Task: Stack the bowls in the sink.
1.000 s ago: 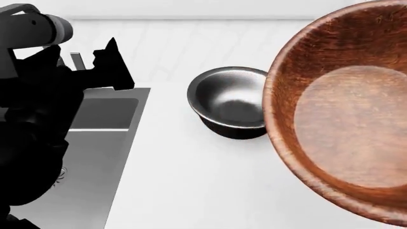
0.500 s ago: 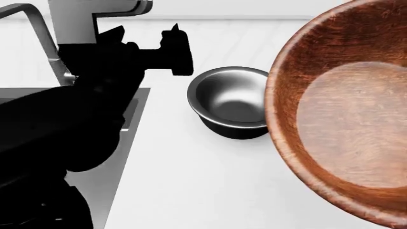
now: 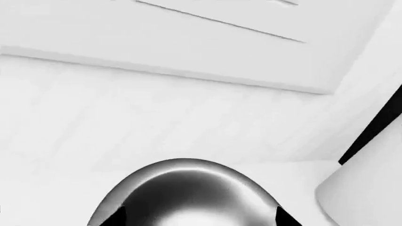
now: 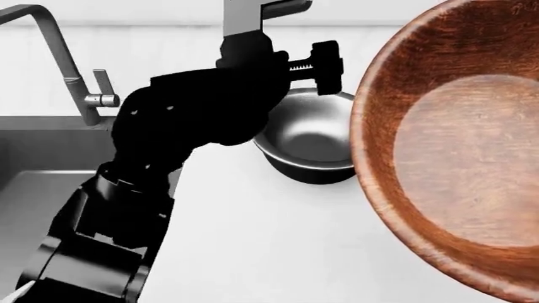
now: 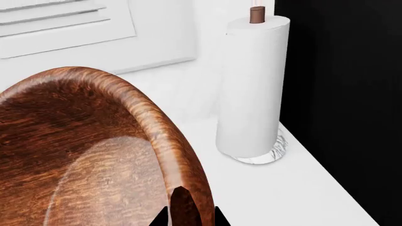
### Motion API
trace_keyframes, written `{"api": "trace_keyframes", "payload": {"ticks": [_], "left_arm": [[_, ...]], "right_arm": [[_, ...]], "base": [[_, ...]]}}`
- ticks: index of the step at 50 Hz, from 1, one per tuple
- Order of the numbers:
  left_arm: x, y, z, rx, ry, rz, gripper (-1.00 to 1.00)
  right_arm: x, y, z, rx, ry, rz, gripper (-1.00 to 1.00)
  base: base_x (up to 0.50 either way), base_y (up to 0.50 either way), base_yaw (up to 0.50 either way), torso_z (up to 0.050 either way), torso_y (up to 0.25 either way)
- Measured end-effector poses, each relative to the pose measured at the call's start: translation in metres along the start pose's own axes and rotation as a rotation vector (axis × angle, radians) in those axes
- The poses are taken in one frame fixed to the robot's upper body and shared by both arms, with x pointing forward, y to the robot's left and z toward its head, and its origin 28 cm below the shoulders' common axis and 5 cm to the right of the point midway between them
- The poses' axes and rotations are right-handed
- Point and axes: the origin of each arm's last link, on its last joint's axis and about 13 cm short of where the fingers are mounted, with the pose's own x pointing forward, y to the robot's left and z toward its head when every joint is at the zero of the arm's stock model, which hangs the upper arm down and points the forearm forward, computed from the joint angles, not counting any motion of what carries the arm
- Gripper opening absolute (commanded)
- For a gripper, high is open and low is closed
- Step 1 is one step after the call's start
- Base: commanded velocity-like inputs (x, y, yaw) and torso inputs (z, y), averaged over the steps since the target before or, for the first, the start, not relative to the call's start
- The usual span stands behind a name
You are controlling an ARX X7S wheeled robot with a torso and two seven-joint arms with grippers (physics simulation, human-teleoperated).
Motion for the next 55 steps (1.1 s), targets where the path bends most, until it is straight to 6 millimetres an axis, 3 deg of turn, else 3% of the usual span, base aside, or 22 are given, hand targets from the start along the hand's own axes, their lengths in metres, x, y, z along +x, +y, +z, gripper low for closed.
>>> {"api": "trace_keyframes", "payload": {"ticks": [10, 19, 34, 55], "left_arm": [[0.045, -0.006, -0.005, -0.095, 0.156, 0.016, 1.0], [0.068, 0.025, -0.009, -0.193, 0.221, 0.217, 1.0], [0.072, 0.058, 0.004, -0.318, 0.233, 0.349, 1.0], [0.07, 0.066, -0.018, -0.3, 0.406, 0.371, 1.0]], "right_arm": [[-0.002, -0.001, 0.001, 0.0, -0.009, 0.005, -1.0], [-0.002, -0.001, 0.001, -0.001, -0.01, 0.008, -1.0], [-0.003, -0.001, 0.001, 0.003, -0.014, 0.012, -1.0], [-0.004, -0.001, 0.001, 0.002, -0.014, 0.015, -1.0]], "base": [[0.0, 0.0, 0.0, 0.0, 0.0], [0.0, 0.0, 0.0, 0.0, 0.001], [0.0, 0.0, 0.0, 0.0, 0.0], [0.0, 0.0, 0.0, 0.0, 0.0]]}}
